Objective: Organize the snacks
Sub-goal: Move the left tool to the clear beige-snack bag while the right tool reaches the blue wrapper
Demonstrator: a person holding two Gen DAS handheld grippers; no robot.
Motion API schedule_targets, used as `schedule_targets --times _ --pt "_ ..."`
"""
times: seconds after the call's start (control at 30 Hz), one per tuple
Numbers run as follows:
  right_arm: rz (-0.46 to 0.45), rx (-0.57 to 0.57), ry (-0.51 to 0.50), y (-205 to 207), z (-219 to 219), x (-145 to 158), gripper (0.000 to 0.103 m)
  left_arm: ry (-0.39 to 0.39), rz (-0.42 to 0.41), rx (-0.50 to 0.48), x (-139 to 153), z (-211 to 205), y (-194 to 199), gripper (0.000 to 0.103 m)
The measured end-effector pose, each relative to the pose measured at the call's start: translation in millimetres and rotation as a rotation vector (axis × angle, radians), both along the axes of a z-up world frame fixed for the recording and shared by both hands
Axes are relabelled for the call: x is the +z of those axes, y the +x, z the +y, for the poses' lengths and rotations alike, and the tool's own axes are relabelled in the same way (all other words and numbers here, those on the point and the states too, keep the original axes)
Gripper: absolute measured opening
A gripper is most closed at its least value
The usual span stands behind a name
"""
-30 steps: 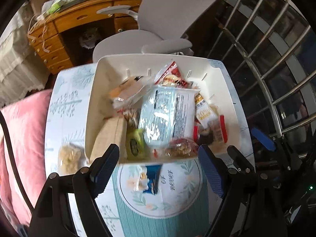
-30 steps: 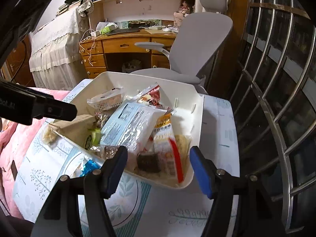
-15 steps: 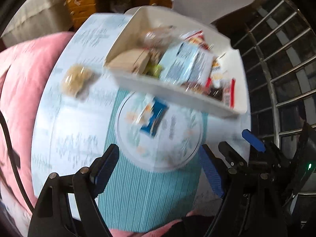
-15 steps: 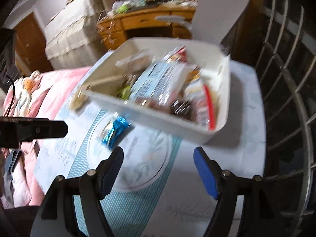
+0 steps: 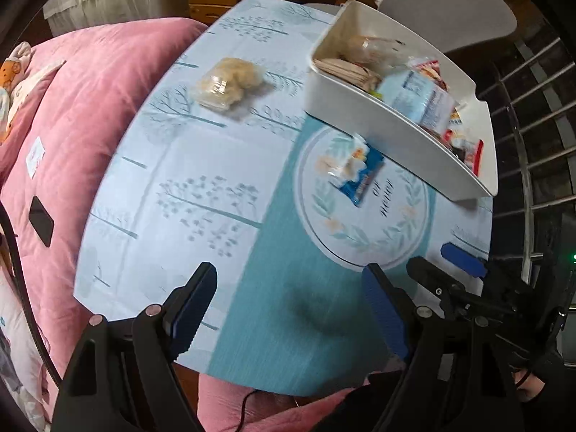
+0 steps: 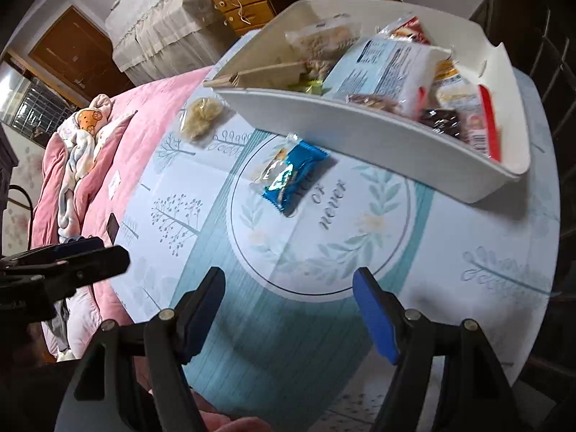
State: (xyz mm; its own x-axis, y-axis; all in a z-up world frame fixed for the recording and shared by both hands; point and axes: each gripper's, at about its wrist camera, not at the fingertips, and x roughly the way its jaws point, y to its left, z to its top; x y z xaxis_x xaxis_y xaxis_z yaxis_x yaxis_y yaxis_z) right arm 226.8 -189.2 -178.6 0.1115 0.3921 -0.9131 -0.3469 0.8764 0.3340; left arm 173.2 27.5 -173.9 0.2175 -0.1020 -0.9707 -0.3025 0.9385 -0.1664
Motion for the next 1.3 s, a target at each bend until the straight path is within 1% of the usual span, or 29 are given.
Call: schedule_targets --times 0.17,0.23,0.33,0.57,0.73,0.83,1.0,1.17,1.3 --pt "0.067 -0.074 -0.007 1.5 16.1 -8.1 0.074 0.006 -0.013 -0.031 -0.9 33.2 6.3 0.083" --pt "0.092 -0.12 -0.004 1.9 21.3 -11.6 0.074 0.01 -0.019 -0.043 -1.8 45.1 9.4 0.087" --pt "0.14 -0.205 -0.011 2.6 28.9 -18.5 0.074 0.007 -0.013 -0.078 -5.2 66.4 17.7 0.087" --pt "0.19 -0.46 -0.005 0.3 40.8 -30.7 0.074 -0.001 -0.027 -0.172 -13.1 110.9 47.6 0.088" --pt "0.226 -0.623 0.008 -7.3 48.7 -44.8 0.074 -0.008 -0.025 -0.247 -24.2 129.5 75.1 0.088" --pt "0.211 -0.705 0.004 -11.5 55.1 -47.7 0.074 -0.013 -0.037 -0.266 -29.4 136.0 90.4 0.088" --pt "0.154 -0.803 -0.019 -11.0 60.0 -44.3 0.074 -0.031 -0.092 -0.288 -40.1 139.0 119.7 0.088" --pt "0.084 -0.849 -0.066 -3.9 59.5 -43.7 0.074 -0.033 -0.175 -0.329 -58.0 133.1 142.6 0.088" --pt "0.044 -0.86 -0.107 6.6 60.8 -46.4 0.074 -0.007 -0.205 -0.351 -74.4 127.9 153.7 0.088"
